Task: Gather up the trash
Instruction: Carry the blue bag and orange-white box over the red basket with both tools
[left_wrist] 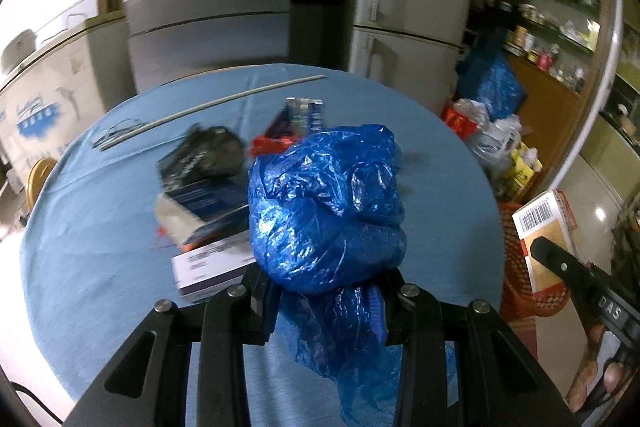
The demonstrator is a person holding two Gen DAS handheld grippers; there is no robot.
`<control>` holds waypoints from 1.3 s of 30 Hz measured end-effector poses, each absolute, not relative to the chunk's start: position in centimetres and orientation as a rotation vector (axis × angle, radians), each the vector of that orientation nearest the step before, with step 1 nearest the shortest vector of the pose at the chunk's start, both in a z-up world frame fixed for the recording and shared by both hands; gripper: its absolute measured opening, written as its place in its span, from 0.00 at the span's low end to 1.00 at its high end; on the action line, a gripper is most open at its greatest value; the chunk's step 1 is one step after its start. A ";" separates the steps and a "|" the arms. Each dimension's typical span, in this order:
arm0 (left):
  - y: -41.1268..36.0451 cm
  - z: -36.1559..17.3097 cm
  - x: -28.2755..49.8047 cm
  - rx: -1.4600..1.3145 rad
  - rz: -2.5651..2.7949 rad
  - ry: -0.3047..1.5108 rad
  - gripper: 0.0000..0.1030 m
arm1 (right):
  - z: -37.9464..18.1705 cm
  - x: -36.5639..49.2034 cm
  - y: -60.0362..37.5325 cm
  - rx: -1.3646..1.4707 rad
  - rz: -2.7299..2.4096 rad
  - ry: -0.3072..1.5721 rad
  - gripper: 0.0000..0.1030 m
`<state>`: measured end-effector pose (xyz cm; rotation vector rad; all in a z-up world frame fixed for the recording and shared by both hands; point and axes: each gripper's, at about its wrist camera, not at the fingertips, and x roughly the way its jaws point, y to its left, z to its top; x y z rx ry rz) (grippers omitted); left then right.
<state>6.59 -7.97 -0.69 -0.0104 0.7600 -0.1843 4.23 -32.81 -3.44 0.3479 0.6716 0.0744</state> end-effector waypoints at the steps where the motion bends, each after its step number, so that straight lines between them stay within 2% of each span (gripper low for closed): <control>1: -8.7 -0.6 6.6 -0.002 -0.199 0.758 0.37 | -3.5 4.1 -33.6 0.354 0.055 0.669 0.50; 23: -20.7 0.0 8.6 0.122 -0.423 0.761 0.37 | -5.6 2.0 -45.6 0.423 -0.263 0.704 0.50; 39: -25.1 -1.0 9.8 0.162 -0.484 0.789 0.37 | -8.2 2.5 -50.2 0.462 -0.345 0.757 0.50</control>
